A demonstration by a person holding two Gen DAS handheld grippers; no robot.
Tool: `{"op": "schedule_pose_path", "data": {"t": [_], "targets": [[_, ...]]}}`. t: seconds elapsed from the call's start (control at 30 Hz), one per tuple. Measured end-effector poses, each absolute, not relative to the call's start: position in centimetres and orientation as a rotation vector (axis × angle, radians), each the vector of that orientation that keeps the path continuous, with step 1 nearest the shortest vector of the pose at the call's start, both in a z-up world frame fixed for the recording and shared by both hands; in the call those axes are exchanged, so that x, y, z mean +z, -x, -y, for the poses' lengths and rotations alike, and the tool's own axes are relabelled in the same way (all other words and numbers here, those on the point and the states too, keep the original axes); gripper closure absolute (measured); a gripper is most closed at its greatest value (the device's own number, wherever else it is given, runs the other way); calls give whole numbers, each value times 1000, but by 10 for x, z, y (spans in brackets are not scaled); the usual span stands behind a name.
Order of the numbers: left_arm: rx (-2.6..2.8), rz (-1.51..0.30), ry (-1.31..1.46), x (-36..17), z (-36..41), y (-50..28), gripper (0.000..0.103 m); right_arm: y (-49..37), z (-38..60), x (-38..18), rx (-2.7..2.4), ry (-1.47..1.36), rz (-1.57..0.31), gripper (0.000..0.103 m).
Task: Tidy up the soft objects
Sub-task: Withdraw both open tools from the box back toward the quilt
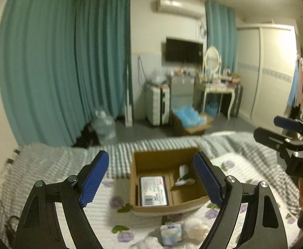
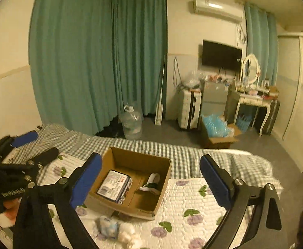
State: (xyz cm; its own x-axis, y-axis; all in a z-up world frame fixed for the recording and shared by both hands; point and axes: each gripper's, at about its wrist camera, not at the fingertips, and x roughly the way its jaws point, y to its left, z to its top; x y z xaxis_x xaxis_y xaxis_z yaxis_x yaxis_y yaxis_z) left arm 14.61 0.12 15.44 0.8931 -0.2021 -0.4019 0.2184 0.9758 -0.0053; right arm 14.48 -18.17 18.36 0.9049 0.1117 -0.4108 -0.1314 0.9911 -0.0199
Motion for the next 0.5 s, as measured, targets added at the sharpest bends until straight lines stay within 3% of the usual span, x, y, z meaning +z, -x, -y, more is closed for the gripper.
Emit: {"op": "schedule_pose_path", "data": {"t": [0.23,0.5], "targets": [[-171,-295,-44,184,-35,-62,10,-61,157,199,125,93,-384,1],[-139,-324,-79,121,-49,-47,10,-49,126,128,163,100,-462,1]]}}
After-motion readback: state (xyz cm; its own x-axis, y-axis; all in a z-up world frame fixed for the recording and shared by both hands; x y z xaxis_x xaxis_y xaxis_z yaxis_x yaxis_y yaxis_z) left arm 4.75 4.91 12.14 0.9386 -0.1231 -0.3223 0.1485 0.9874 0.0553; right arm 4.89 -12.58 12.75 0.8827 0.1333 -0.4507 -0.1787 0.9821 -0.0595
